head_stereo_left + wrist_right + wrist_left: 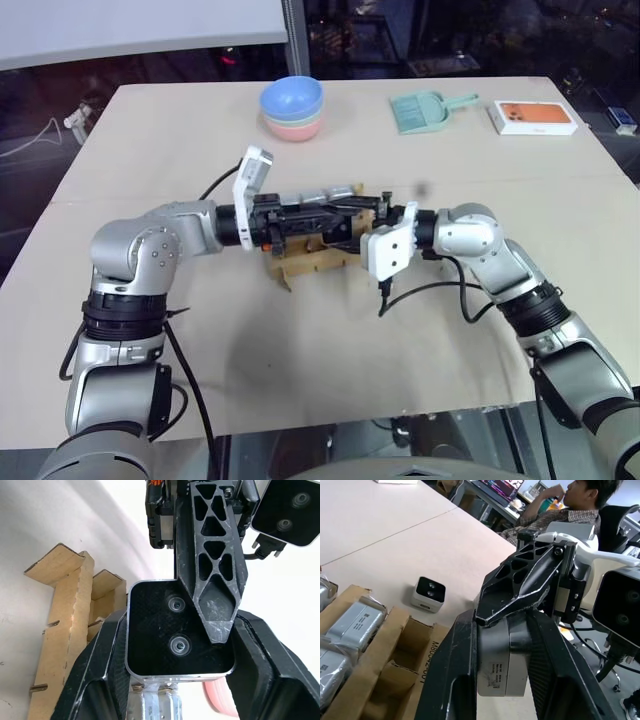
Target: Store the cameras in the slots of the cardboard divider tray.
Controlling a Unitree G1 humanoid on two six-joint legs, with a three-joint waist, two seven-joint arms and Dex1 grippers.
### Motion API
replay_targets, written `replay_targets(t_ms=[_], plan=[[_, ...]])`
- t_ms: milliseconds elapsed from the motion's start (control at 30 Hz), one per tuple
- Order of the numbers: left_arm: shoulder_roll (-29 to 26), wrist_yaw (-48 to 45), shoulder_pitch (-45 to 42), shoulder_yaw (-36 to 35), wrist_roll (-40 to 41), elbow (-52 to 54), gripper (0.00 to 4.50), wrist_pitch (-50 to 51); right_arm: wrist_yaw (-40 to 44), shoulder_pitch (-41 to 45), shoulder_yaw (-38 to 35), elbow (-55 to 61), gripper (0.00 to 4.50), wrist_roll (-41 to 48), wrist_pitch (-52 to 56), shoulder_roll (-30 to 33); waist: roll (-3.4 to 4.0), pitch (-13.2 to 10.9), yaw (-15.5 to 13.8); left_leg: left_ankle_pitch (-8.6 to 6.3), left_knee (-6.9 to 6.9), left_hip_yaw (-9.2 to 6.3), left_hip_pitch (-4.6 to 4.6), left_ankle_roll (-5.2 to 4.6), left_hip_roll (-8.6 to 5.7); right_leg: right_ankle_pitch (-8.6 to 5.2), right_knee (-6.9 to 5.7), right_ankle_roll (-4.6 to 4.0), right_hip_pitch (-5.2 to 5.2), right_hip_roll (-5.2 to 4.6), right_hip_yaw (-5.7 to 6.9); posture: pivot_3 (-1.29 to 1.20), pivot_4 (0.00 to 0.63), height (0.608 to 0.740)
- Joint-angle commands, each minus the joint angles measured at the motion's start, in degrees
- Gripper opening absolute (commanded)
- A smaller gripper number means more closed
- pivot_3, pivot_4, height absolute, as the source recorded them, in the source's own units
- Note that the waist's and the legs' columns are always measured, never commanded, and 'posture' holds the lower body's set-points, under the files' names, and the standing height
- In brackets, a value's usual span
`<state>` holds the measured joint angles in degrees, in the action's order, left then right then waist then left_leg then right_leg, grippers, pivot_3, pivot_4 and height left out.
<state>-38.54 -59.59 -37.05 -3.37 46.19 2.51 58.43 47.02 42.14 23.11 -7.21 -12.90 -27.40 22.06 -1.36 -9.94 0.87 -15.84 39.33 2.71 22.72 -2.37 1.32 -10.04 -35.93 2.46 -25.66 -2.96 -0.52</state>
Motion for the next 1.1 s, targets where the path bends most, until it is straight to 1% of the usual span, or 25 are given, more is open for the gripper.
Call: replay_targets(t_ms=[33,67,133,167,267,333,433,500,567,633,700,767,833,933,1033,1100], plan=[[-0.52,-0.63,0.15,0.75,-0.41,0.69,0.73,-0.16,-0.35,0.4,-2.11,3.86,2.99,0.71,4.29,0.64,0.0,0.0,-0.01,0.0,0.0,0.0,0.0,0.0,0.0,0.0,0.0,0.0,0.0,0.0,0.0,0.0,0.15,0.74],[-0.42,-0.59,0.28,0.78,-0.8,0.73,0.73,-0.89,-0.3,0.24,-2.46,4.24,3.31,1.3,5.38,0.61,0.0,0.0,-0.02,0.0,0.0,-0.01,0.0,0.0,0.0,0.0,0.0,0.0,0.0,0.0,0.0,0.0,0.15,0.74],[-0.09,-1.19,0.7,0.93,-2.76,0.8,0.73,-4.95,-0.88,0.1,-3.17,4.7,4.28,1.86,6.72,0.67,0.0,0.0,-0.02,0.0,0.0,0.0,0.0,0.0,0.0,0.0,0.0,0.0,0.0,0.0,0.0,0.0,0.15,0.74],[0.3,-1.25,0.8,0.6,-3.56,0.48,0.73,-7.08,-1.4,-0.01,-3.77,4.85,4.41,1.97,7.26,0.85,0.0,0.0,-0.03,0.0,0.0,0.01,0.0,0.0,0.0,0.0,0.0,0.0,0.0,0.0,0.0,0.0,0.15,0.74],[0.43,-1.44,1.14,-0.05,-5.3,-0.94,0.73,-11.01,-1.02,-1.54,-6.67,6.64,4.41,4.37,9.45,2.93,0.0,0.0,-0.19,0.0,0.0,0.02,0.01,0.0,0.0,0.0,0.0,-0.01,0.0,0.0,0.02,0.0,0.15,0.74],[0.36,-1.68,1.85,-0.48,-6.23,-1.08,0.73,-13.71,0.42,-4.48,-9.55,9.97,4.41,8.99,13.82,4.84,0.0,0.0,-0.23,0.0,0.0,0.03,0.04,0.0,-0.01,0.0,0.04,0.0,0.0,-0.01,0.04,0.0,0.15,0.74],[-0.72,-2.93,3.98,-1.44,-7.06,-0.2,0.73,-17.01,4.54,-12.85,-15.8,20.62,4.41,23.71,29.09,8.89,0.0,0.0,-0.45,-0.01,-0.01,0.02,0.09,-0.01,-0.02,0.0,0.07,0.0,0.01,-0.03,0.07,0.0,0.15,0.74],[-1.48,-3.24,5.85,-1.43,-9.28,0.13,0.73,-20.83,4.97,-18.01,-20.87,27.39,4.41,34.05,40.2,11.9,0.0,0.0,-0.48,-0.02,-0.04,-0.01,0.11,-0.02,-0.01,0.0,0.08,0.0,0.01,-0.05,0.08,0.0,0.15,0.74],[-1.17,-2.24,7.39,-1.9,-12.14,-0.58,0.73,-26.15,6.0,-23.28,-25.73,33.56,4.41,44.94,51.22,16.52,0.0,-0.01,-0.61,-0.15,-0.07,-0.05,0.1,-0.25,0.0,0.0,0.09,0.0,0.0,-0.1,0.09,0.0,0.15,0.74],[-1.85,-2.65,9.08,-2.41,-14.07,-1.64,0.73,-29.26,7.44,-29.07,-31.44,37.76,4.41,54.4,60.65,22.47,-0.01,-0.01,-0.64,-0.17,-0.04,-0.04,0.07,-0.29,0.0,-0.01,0.09,-0.01,0.0,-0.1,0.06,0.0,0.15,0.74],[-2.72,-3.77,10.46,-2.79,-16.06,-3.09,0.73,-32.95,9.43,-34.51,-36.64,39.77,4.41,59.79,65.86,27.51,-0.02,-0.01,-0.62,-0.18,-0.04,-0.05,-0.05,-0.3,0.0,-0.06,0.07,-0.1,0.09,-0.09,0.05,0.0,0.15,0.74],[-3.04,-3.71,11.04,-3.73,-16.87,-4.41,0.73,-35.14,9.52,-39.24,-41.8,41.14,4.41,64.1,68.59,29.6,-0.05,0.01,-0.64,-0.18,-0.04,-0.01,-0.09,-0.3,0.0,-0.14,0.06,-0.21,0.12,-0.08,0.05,0.0,0.15,0.74],[-3.33,-4.18,11.64,-4.82,-16.8,-5.59,0.73,-36.72,9.64,-43.25,-47.14,41.62,4.41,68.13,69.5,29.63,-0.09,0.02,-0.46,-0.18,-0.03,0.0,-0.08,-0.3,0.03,-0.15,0.06,-0.19,0.11,-0.04,0.06,0.0,0.15,0.74],[-3.57,-6.14,13.4,-5.0,-17.77,-7.42,0.73,-40.27,12.89,-49.06,-53.16,40.52,4.41,70.61,69.4,29.49,-0.11,0.04,-0.68,-0.18,-0.01,-0.02,-0.08,-0.3,0.03,-0.09,0.06,-0.07,0.12,-0.04,0.04,0.0,0.15,0.74],[-2.3,-7.35,13.29,-4.82,-18.42,-10.01,0.73,-44.31,14.96,-52.05,-54.39,39.94,4.41,69.53,67.88,29.62,-0.12,0.04,-0.76,-0.18,-0.01,0.02,-0.07,-0.31,0.01,-0.03,0.08,0.01,0.12,-0.04,0.02,0.0,0.15,0.74],[-1.75,-7.85,12.78,-4.41,-18.6,-11.48,0.73,-45.28,16.3,-53.12,-54.56,39.42,4.41,68.37,66.57,29.51,-0.14,0.05,-0.83,-0.18,0.0,0.0,-0.06,-0.31,0.0,-0.03,0.08,0.02,0.1,-0.05,0.0,0.0,0.15,0.74]])
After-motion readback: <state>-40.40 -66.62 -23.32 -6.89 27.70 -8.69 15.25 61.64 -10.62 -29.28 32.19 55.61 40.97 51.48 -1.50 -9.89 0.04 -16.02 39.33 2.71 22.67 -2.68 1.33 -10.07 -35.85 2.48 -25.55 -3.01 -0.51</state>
